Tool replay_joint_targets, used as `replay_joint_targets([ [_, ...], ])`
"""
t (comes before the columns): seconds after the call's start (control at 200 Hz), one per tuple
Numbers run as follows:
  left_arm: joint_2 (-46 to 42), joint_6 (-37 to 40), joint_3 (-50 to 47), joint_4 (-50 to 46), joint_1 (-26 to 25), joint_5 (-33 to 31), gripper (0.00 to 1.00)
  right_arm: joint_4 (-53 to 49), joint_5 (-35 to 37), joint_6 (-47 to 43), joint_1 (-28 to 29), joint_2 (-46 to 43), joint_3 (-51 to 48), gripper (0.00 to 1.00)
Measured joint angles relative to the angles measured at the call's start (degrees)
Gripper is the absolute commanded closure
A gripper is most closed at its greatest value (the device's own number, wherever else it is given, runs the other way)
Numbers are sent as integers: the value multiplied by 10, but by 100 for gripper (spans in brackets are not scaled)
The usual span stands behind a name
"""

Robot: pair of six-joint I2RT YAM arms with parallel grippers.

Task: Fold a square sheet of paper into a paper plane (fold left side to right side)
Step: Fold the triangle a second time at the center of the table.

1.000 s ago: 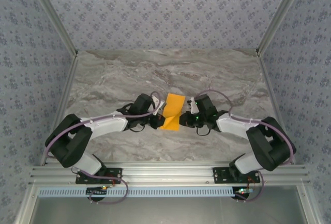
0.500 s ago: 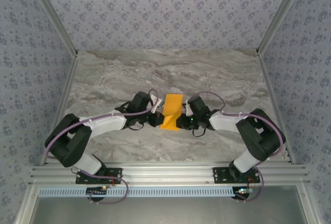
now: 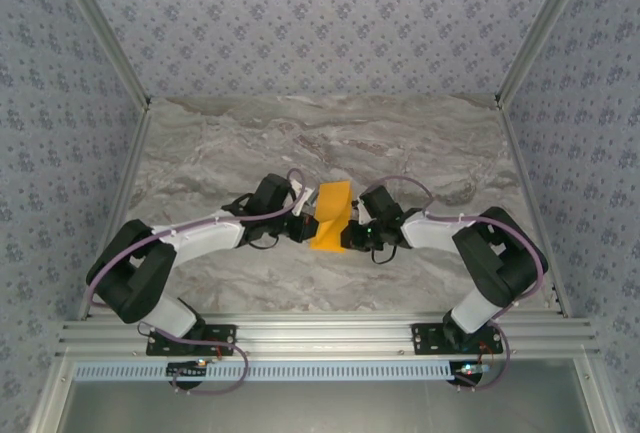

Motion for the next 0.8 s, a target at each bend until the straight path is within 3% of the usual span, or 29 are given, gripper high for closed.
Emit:
replay_joint_targets([
  [0.505,-10,24,25,-47,5,-20,100,-25,6,-23,2,7,16,91],
  [0.799,37,49,55,-72,5,-35,100,-29,6,-31,3,8,19,91],
])
